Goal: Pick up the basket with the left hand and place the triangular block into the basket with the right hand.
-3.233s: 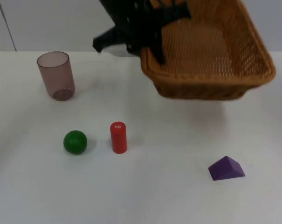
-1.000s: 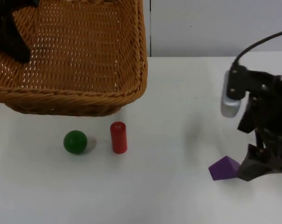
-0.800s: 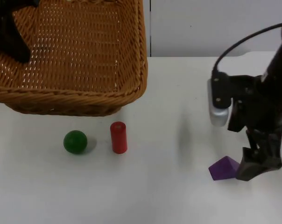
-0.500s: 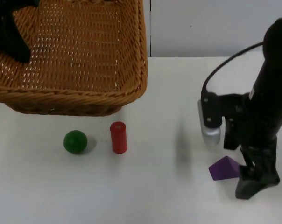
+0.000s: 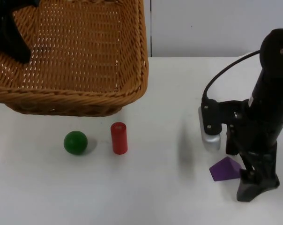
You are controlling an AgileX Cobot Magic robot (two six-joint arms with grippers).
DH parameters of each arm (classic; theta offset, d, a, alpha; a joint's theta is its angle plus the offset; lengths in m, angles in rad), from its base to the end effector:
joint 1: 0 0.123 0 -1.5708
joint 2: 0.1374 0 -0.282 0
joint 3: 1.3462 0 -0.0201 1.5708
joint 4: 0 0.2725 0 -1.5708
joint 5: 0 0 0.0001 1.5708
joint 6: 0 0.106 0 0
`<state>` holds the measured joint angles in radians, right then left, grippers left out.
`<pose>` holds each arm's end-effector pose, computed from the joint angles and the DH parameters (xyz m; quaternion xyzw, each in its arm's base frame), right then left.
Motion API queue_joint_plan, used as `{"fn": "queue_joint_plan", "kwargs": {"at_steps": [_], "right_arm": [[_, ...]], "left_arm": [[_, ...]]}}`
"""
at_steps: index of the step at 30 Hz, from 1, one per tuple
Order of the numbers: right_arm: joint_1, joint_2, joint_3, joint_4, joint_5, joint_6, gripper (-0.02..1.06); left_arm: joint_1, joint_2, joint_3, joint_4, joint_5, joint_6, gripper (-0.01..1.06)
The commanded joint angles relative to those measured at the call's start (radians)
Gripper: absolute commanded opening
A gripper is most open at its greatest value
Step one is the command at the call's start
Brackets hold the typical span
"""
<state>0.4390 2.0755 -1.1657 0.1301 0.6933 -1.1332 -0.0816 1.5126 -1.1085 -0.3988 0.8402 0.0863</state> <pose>0.3358 0.1674 0.0573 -0.6713 0.7394 0.0310 0.0403 0.3284 -0.0576 0.2471 -0.0183 0.9642 -0.1711 0.2017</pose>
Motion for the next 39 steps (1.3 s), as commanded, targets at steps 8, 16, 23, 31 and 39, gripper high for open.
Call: {"fn": "queue_joint_plan", "kwargs": {"at_steps": [8,16,23,31,39], "right_arm": [[0.004,-0.004,-0.003,0.009,-0.035,0.025,0.20],[0.004,-0.012,-0.003,0.013,-0.093,0.177,0.00],[-0.013,-0.071,-0.003,-0.028,-0.271,0.813,0.00],[-0.021,-0.224,-0.003,-0.269,-0.256,1.211,0.00],[0.005,-0.487,-0.003,-0.378,-0.183,1.272,0.00]], "left_arm": [[0.003,-0.018,-0.002,-0.028,-0.019,0.007,0.00],[0.003,-0.018,-0.002,-0.031,-0.019,0.007,0.00],[0.003,-0.018,-0.002,-0.037,-0.015,0.007,0.00],[0.000,-0.017,-0.002,-0.073,0.008,0.007,0.00],[-0.056,-0.006,-0.002,-0.106,0.021,0.003,0.00]]}}
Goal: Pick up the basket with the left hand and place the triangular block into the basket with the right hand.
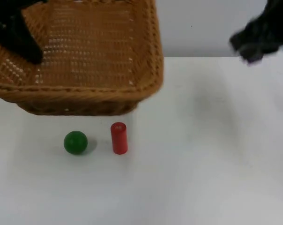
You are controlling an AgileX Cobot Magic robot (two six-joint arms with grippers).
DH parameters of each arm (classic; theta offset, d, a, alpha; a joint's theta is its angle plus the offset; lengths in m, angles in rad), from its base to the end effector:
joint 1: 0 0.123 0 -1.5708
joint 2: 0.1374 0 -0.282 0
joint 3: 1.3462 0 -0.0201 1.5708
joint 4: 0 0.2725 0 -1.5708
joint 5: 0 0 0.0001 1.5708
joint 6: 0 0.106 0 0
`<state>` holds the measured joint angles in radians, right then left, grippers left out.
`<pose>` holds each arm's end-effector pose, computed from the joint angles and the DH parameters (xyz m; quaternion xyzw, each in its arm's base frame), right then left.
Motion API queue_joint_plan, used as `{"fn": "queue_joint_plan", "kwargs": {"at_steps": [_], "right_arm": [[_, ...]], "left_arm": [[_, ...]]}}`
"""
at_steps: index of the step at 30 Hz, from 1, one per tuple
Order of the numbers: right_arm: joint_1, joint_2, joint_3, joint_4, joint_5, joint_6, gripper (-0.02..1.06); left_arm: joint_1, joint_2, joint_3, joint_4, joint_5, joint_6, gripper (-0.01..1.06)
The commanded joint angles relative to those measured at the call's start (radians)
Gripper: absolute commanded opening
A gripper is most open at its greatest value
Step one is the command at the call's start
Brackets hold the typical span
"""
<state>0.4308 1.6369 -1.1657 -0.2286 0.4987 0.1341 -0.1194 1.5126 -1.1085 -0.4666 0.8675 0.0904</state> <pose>0.3545 0.1503 0.2350 -0.2133 0.9138 0.0116 0.3455 0.3234 -0.0755 0.2483 -0.0123 0.9614 -0.2044 0.1838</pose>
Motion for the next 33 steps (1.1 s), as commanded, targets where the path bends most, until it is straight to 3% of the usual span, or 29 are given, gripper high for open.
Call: {"fn": "queue_joint_plan", "kwargs": {"at_steps": [1,9,12,19,33], "right_arm": [[0.027,-0.087,-0.003,-0.030,0.012,0.005,0.00],[0.138,-0.249,-0.014,-0.033,0.036,0.014,0.00],[0.202,-0.256,-0.089,-0.035,0.097,0.023,0.00],[0.275,-0.158,-0.196,-0.029,0.111,0.036,0.00],[0.323,0.060,-0.199,0.004,0.111,0.034,0.00]], "left_arm": [[-0.036,0.001,-0.002,-0.039,-0.007,-0.002,0.00],[-0.150,0.087,-0.002,-0.156,-0.015,-0.014,0.00],[-0.166,0.125,-0.002,-0.196,-0.008,-0.005,0.00],[-0.171,0.146,-0.002,-0.207,-0.019,-0.005,0.00],[-0.171,0.146,-0.002,-0.210,-0.017,0.009,0.00]]}}
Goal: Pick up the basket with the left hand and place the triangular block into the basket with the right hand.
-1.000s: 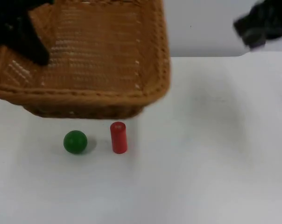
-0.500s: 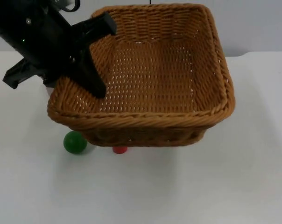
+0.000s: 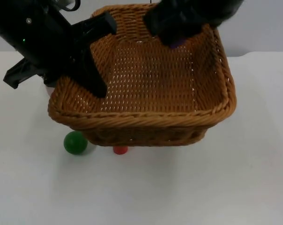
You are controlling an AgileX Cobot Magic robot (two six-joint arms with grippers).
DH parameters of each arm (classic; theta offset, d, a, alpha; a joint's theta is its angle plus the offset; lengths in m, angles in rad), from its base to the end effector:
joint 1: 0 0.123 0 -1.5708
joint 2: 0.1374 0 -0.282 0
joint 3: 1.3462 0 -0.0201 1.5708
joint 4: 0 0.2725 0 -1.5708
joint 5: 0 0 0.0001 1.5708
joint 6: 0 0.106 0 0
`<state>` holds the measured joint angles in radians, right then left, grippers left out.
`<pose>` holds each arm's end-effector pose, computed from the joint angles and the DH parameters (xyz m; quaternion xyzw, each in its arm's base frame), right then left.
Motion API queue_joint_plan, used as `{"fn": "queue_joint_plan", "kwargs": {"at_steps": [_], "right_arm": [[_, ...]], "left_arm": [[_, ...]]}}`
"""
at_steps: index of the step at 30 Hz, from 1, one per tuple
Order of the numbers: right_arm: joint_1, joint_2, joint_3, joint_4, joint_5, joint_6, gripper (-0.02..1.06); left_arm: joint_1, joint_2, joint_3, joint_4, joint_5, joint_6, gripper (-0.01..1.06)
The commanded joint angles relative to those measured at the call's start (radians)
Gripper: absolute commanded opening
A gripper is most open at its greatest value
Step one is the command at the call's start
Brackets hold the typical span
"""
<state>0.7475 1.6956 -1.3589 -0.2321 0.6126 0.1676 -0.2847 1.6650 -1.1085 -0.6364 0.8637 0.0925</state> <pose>0.3113 0.2694 0.2686 -0.3293 0.8739 0.0667 0.3513 0.3214 -0.1440 0.2032 0.0063 0.9589 -0.2699 0.0872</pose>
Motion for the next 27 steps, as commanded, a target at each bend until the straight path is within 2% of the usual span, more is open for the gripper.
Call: {"fn": "queue_joint_plan", "kwargs": {"at_steps": [1,5,11,17,24,27], "right_arm": [[0.007,0.012,-0.006,0.008,-0.003,0.001,0.00],[0.007,0.032,-0.006,0.031,0.000,-0.004,0.00],[0.007,0.048,-0.006,0.044,0.065,-0.033,0.00],[0.007,0.048,-0.006,0.082,0.068,-0.056,0.00],[0.007,0.048,-0.006,0.082,0.066,-0.059,0.00],[0.007,0.048,-0.006,0.082,0.043,-0.059,0.18]], "left_arm": [[-0.006,-0.007,-0.002,-0.043,-0.014,0.007,0.00],[-0.006,-0.007,-0.002,-0.045,-0.014,0.007,0.00],[-0.006,-0.007,-0.002,-0.047,-0.014,0.010,0.00],[-0.006,-0.005,-0.002,-0.052,-0.017,0.014,0.00],[-0.006,-0.005,-0.002,-0.052,-0.017,0.019,0.00],[-0.006,-0.005,-0.002,-0.054,-0.017,0.027,0.00]]}}
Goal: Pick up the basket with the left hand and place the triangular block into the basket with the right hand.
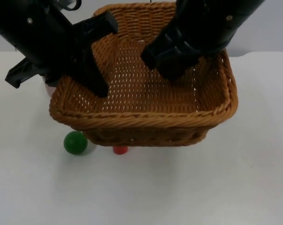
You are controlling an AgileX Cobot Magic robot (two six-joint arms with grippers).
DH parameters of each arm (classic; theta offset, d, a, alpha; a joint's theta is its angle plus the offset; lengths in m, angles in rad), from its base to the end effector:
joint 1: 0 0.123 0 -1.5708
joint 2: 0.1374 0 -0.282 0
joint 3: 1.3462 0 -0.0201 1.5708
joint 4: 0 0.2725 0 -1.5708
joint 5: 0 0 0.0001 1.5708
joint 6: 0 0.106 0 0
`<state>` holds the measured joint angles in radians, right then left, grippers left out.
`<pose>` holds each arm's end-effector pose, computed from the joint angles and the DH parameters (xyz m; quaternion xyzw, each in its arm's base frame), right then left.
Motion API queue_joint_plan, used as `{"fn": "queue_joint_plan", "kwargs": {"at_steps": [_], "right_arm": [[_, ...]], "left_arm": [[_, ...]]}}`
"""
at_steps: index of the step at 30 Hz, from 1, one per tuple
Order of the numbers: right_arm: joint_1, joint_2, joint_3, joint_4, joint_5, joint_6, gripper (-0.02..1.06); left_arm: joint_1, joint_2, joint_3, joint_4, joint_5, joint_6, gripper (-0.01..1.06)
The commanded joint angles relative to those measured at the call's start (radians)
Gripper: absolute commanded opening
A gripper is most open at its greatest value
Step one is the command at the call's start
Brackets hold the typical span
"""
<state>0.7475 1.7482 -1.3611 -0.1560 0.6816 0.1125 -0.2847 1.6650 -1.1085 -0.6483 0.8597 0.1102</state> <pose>0.3097 0.2729 0.2424 -0.3393 0.8927 0.0620 0.2901 0.3218 -0.1447 0.2038 0.0108 0.9575 -0.2736 0.0908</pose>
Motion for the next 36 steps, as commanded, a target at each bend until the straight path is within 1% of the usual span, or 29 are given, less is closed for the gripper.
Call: {"fn": "queue_joint_plan", "kwargs": {"at_steps": [1,2,3,5,6,7,8,9,15,21,24,25,26,28,30,31,35,36], "right_arm": [[0.007,-0.005,-0.004,0.006,-0.026,-0.004,0.18],[0.007,-0.005,-0.004,0.006,-0.039,-0.004,0.26],[0.007,-0.005,-0.004,0.006,-0.052,-0.004,0.38],[0.007,-0.005,-0.004,0.006,-0.089,-0.010,0.65],[0.007,-0.005,-0.004,0.006,-0.089,-0.010,0.65],[0.007,-0.005,-0.004,0.006,-0.108,-0.016,0.78],[0.007,-0.005,-0.004,0.006,-0.134,-0.023,0.98],[0.007,-0.005,-0.004,0.006,-0.150,-0.025,1.05],[0.007,-0.043,-0.004,0.000,-0.192,-0.028,1.05],[-0.003,-0.128,-0.004,-0.006,-0.189,-0.026,1.05],[-0.076,-0.228,-0.004,0.062,-0.153,-0.019,1.05],[-0.114,-0.260,-0.004,0.081,-0.142,-0.028,1.05],[-0.114,-0.260,-0.004,0.081,-0.142,-0.028,1.05],[-0.196,-0.315,-0.004,0.089,-0.126,-0.041,1.05],[-0.304,-0.369,-0.004,0.089,-0.106,-0.043,1.05],[-0.304,-0.369,-0.004,0.089,-0.106,-0.043,1.05],[-0.500,-0.449,-0.004,0.091,-0.032,-0.082,1.05],[-0.500,-0.449,-0.004,0.091,-0.032,-0.082,1.05]], "left_arm": [[-0.006,-0.005,-0.002,-0.042,-0.014,0.009,0.00],[-0.006,-0.005,-0.002,-0.042,-0.014,0.009,0.00],[-0.006,-0.005,-0.002,-0.042,-0.014,0.009,0.00],[-0.006,-0.005,-0.002,-0.042,-0.014,0.009,0.00],[-0.006,-0.005,-0.002,-0.042,-0.014,0.009,0.00],[-0.006,-0.005,-0.002,-0.042,-0.014,0.009,0.00],[-0.006,-0.005,-0.002,-0.042,-0.014,0.009,0.00],[-0.006,-0.005,-0.002,-0.042,-0.012,0.011,0.00],[-0.006,-0.005,-0.002,-0.042,-0.010,0.016,0.00],[-0.006,-0.005,-0.002,-0.042,-0.010,0.016,0.00],[-0.006,-0.005,-0.002,-0.042,-0.010,0.016,0.00],[-0.006,-0.005,-0.002,-0.042,-0.010,0.016,0.00],[-0.006,-0.005,-0.002,-0.042,-0.010,0.016,0.00],[-0.006,-0.005,-0.002,-0.042,-0.010,0.016,0.00],[-0.006,-0.005,-0.002,-0.042,-0.012,0.016,0.00],[-0.006,-0.005,-0.002,-0.042,-0.012,0.016,0.00],[-0.006,-0.005,-0.002,-0.042,-0.015,0.016,0.00],[-0.006,-0.005,-0.002,-0.042,-0.015,0.016,0.00]]}}
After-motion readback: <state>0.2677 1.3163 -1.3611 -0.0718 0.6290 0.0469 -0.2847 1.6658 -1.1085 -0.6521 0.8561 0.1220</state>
